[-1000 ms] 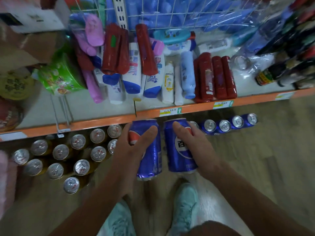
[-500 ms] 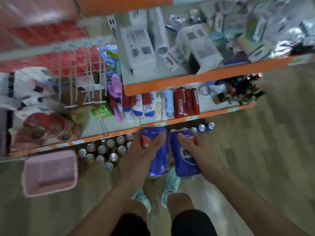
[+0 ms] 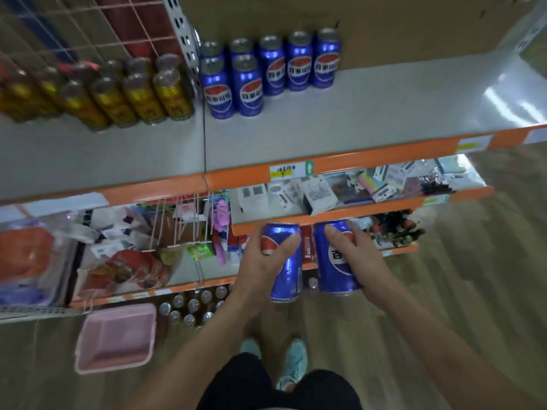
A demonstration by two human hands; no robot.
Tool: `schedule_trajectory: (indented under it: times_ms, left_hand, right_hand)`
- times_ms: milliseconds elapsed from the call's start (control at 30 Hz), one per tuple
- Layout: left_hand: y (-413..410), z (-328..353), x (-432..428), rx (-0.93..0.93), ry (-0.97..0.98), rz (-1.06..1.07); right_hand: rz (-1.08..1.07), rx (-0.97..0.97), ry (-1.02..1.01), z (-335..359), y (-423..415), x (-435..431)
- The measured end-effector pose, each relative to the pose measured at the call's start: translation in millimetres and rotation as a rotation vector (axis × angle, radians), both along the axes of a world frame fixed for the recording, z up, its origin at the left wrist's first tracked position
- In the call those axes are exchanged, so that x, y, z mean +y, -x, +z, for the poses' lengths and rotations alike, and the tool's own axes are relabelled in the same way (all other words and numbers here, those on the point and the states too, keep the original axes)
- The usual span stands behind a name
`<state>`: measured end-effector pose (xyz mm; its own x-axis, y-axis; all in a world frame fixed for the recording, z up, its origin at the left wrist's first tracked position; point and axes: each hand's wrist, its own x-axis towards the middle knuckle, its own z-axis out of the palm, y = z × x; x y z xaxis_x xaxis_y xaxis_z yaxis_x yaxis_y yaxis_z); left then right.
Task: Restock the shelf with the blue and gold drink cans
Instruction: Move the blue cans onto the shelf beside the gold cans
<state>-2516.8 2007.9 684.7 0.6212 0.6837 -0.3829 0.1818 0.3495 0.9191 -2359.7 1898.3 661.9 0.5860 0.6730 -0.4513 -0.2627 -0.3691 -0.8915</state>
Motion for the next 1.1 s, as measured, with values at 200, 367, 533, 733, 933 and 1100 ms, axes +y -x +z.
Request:
schedule_trajectory:
  times_ms: [200,367,533,733,933,1100]
  left_hand:
    - [-25.4,34.4,32.2,-0.052,-0.058,-0.004]
    - [-44.2,46.4,74.0,-0.077,-0.102,0.021]
    - [-59.9,48.0,119.1,-0.097,-0.154,0.023]
    - [-84.2,46.7,149.7,-0.089,-0.183,0.034]
    - [-114.0,45.7,160.9,-0.080,-0.235,0.046]
    - [-140.2,42.6,166.4,-0.081,-0.258,0.096]
  right_hand:
    - [0.012,-0.080,-0.037,35.5,-25.6,27.4]
    - [-0.015,-0.121,-0.036,51.8,-40.3,64.5]
    - [-0.037,-0.153,-0.078,68.0,-53.3,101.1]
    - [-0.063,-0.196,-0.084,72.2,-66.7,126.4]
    - [-0.030,-0.180,-0.130,71.9,-96.0,148.0]
    - [0.025,-0.154,-0.165,70.0,-130.2,166.5]
